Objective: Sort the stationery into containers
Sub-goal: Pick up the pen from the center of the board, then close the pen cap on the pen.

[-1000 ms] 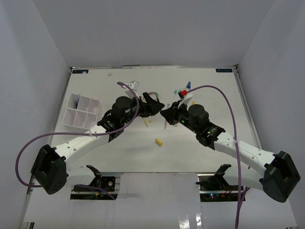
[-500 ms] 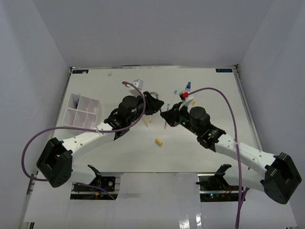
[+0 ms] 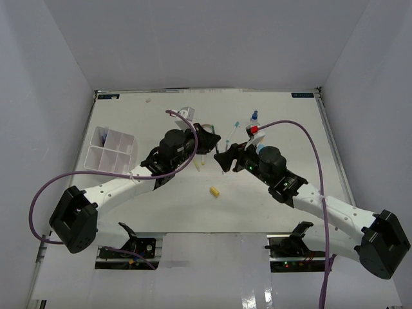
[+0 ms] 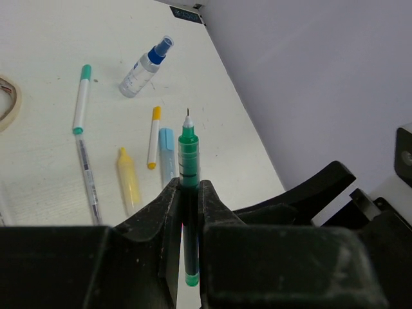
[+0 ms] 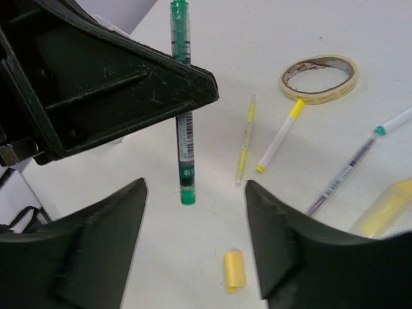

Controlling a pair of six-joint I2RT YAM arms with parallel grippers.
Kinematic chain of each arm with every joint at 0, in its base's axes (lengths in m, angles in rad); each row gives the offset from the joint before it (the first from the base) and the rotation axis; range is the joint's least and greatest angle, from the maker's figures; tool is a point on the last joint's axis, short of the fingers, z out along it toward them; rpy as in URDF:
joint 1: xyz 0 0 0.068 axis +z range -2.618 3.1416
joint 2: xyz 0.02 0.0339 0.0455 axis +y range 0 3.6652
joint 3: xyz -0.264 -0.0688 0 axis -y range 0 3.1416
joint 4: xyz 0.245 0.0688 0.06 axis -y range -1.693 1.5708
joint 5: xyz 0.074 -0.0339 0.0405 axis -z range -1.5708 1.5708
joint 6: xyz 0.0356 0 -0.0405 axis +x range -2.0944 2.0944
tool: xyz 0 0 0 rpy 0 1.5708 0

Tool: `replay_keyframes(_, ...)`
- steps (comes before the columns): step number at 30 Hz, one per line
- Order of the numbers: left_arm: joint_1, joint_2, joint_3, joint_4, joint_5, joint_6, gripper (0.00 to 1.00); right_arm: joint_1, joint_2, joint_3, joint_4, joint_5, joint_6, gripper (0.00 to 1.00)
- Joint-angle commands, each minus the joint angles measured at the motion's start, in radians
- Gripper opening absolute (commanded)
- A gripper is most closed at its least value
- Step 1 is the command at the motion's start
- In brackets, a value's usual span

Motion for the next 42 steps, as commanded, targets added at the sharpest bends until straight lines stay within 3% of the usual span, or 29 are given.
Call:
replay_keyframes(1,-0.004,-0.049,-0.005,-0.018,-0.029,0.091,0.0,0.006,-0.041,-0.011,-0.016,0.092,-0.009,0.73)
replay_keyframes(6,-0.001,-0.095,0.048,-0.208,-0.155,0.316,0.0,0.003,-0.074,-0.006,-0.174,0.309,-0.032,0.99)
replay_keyframes(8,0.006,-0.11,0.065,-0.291,-0.192,0.393,0.0,-0.002,-0.08,0.003,-0.272,0.412,-0.026,0.9)
replay_keyframes(9,0.008,-0.116,0.073,-0.308,-0.209,0.427,0.0,-0.004,-0.081,0.0,-0.298,0.439,-0.014,0.9)
replay_keyframes(13,0.01,-0.148,0.124,-0.453,-0.265,0.569,0.0,-0.082,-0.051,0.031,-0.454,0.413,-0.01,0.91)
replay_keyframes(19,0.01,-0.217,0.092,-0.558,-0.223,0.634,0.0,-0.244,0.084,0.127,-0.602,0.376,0.046,0.99)
replay_keyframes(20,0.01,-0.246,0.064,-0.566,-0.226,0.64,0.0,-0.272,0.116,0.14,-0.616,0.375,0.061,0.9)
replay_keyframes(28,0.01,-0.38,-0.103,-0.535,-0.221,0.656,0.0,-0.347,0.322,0.216,-0.674,0.364,0.13,0.71)
replay_keyframes(30,0.011,-0.394,-0.122,-0.538,-0.223,0.646,0.0,-0.349,0.362,0.241,-0.685,0.384,0.144,0.62)
replay_keyframes(42,0.011,-0.397,-0.129,-0.543,-0.221,0.642,0.0,-0.381,0.505,0.292,-0.685,0.439,0.218,0.47)
